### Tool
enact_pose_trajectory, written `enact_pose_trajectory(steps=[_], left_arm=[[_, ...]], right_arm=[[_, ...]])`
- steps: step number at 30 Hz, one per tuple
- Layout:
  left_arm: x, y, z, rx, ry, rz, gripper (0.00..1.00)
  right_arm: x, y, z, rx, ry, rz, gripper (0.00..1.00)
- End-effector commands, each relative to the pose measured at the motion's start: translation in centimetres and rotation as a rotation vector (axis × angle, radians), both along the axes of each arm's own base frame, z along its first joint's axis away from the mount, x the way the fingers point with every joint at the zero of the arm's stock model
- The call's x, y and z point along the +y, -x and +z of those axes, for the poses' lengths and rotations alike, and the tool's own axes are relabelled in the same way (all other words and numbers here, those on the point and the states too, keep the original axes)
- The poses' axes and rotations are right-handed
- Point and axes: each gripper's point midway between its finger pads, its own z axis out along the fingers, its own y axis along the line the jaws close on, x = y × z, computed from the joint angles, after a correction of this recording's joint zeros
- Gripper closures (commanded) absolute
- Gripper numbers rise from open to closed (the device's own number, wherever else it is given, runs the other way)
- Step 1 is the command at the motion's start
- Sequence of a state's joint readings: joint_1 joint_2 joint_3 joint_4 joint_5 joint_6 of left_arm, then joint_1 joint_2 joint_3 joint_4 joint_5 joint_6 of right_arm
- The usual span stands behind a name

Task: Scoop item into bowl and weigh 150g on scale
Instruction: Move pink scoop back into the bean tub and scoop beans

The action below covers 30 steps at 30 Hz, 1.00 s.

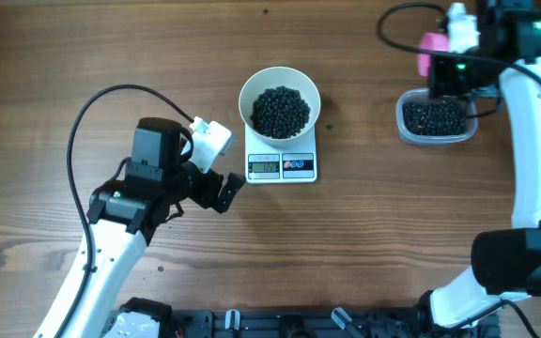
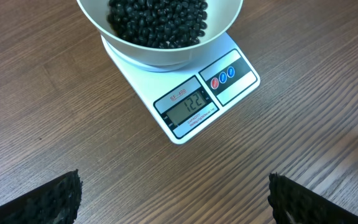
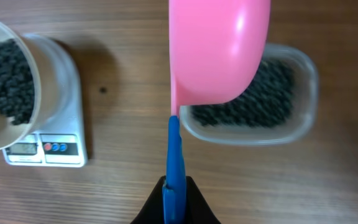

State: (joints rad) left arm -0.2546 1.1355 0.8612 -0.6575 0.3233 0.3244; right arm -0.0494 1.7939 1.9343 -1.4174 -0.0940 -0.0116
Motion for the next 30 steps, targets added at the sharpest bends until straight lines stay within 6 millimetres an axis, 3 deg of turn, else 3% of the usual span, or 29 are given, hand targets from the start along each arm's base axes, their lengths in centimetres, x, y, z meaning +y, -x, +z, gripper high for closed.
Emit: enact_pose_trajectory(steps=[1, 4, 8, 19, 30], left_arm=[[-0.3, 0.3, -0.5, 0.017, 0.008, -0.014, 0.0], [-0.3, 0.3, -0.5, 0.017, 0.008, -0.014, 0.0], [-0.3, 0.3, -0.5, 0.017, 0.008, -0.014, 0.0], [-0.3, 0.3, -0.5, 0.017, 0.008, -0.014, 0.0], [-0.3, 0.3, -0.5, 0.017, 0.008, -0.014, 0.0]], right_arm=[[-2.5, 0.8, 0.5, 0.005, -0.002, -0.076, 0.96], [-4.4, 1.6, -0.5, 0.046, 0.029, -0.124, 0.96], [-5.4, 2.4, -1.8, 0.09, 0.041, -0.15, 0.96], [-5.3, 3.3, -7.9, 0.181, 0.035, -0.151, 0.96], [-5.0, 3.8, -12.5, 0.201, 0.022, -0.147, 0.96]])
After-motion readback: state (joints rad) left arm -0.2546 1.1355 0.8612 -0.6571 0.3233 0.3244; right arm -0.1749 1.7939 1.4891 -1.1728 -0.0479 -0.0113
